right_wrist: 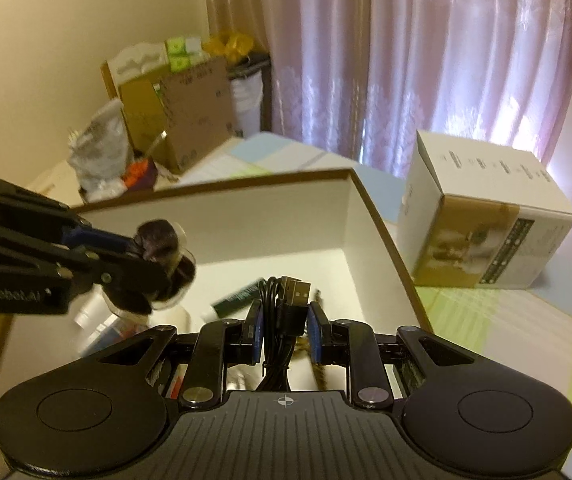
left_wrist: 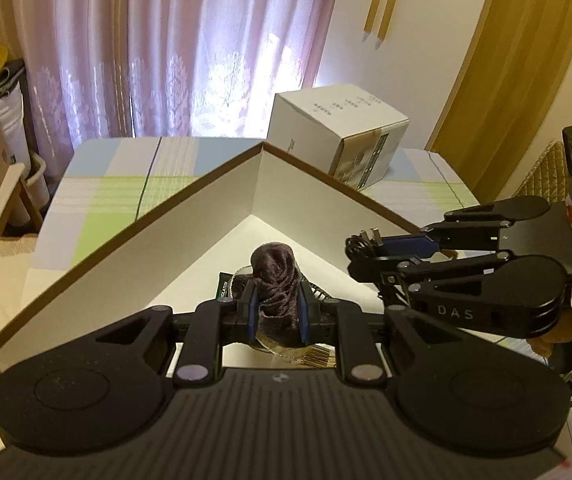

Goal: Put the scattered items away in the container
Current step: 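Carry the scrunchie and USB cable over the box with both tools, then open both tools to drop the scrunchie and cable into the box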

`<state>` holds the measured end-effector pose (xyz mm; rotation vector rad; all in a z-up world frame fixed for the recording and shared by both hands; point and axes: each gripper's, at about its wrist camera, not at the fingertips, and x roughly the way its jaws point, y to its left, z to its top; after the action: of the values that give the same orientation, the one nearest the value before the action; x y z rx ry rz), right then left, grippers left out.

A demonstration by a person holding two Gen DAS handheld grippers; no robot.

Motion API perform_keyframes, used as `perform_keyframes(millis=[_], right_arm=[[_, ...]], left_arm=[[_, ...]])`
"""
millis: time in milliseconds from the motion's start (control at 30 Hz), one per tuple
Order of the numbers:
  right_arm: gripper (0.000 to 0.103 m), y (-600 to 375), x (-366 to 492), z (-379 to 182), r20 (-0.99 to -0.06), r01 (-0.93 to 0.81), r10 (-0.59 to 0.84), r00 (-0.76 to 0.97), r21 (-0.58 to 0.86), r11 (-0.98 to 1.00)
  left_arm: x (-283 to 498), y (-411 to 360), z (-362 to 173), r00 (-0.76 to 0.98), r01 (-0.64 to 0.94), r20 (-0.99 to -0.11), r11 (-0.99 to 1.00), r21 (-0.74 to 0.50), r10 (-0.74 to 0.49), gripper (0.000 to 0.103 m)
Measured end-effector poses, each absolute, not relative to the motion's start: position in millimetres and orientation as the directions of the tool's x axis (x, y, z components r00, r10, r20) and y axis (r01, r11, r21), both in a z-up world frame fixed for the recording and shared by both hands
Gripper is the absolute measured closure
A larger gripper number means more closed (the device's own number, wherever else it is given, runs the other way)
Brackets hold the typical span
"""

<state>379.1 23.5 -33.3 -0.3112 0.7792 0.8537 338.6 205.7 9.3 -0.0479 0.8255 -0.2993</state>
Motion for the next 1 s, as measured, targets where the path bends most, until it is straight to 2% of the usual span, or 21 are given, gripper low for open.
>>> perform_keyframes(millis=[633, 1000], right_arm=[[0.084, 34, 404, -83, -0.845, -0.780, 0.358, 0.398, -0.105, 0.617], [0.084, 32, 409, -86, -0.846, -0.784, 0.362, 0.390, -0.099, 0.613]], left_arm=[[371, 198, -31, 0.579, 0.216, -0.771, 0.962, -0.168, -0.265, 0.088], [377, 198, -41, 0.564, 0.214, -0.785, 0.963, -0.163, -0.258, 0.088]])
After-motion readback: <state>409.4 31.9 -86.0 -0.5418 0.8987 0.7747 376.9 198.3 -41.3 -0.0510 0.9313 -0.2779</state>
